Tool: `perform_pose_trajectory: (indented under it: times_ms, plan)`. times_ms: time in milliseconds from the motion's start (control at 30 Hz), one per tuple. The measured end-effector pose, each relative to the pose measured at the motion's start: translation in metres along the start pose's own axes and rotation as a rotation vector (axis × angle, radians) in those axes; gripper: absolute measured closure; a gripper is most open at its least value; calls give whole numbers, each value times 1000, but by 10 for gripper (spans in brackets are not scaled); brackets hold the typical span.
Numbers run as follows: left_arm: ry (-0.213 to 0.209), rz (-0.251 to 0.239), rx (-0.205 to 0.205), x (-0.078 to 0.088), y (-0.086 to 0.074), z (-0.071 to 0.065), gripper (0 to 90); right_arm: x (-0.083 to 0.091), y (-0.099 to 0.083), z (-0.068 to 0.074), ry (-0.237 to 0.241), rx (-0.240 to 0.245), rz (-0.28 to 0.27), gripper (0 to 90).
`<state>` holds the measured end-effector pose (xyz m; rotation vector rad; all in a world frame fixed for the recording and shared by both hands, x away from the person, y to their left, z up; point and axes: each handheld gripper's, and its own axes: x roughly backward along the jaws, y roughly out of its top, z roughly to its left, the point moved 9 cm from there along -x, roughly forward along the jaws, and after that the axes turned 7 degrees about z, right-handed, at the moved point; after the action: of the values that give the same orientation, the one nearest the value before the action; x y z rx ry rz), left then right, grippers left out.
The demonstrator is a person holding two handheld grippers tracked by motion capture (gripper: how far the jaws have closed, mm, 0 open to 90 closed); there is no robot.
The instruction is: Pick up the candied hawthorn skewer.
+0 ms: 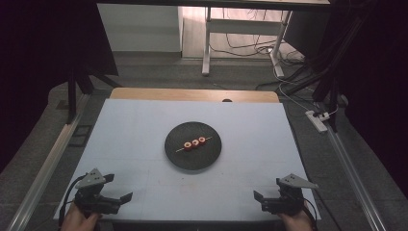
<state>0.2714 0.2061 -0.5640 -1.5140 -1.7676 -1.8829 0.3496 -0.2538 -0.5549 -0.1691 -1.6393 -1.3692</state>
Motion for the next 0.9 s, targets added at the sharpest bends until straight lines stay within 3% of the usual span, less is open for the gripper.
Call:
perform_pose_trajectory:
  times_ms: [367, 900]
  plan:
    - [4, 5, -42, -10, 18, -3, 0, 0, 0, 0, 2, 2, 0, 0]
    - [-23, 30, -93, -43, 52, -4, 0, -1, -1, 0, 2, 3, 6, 0]
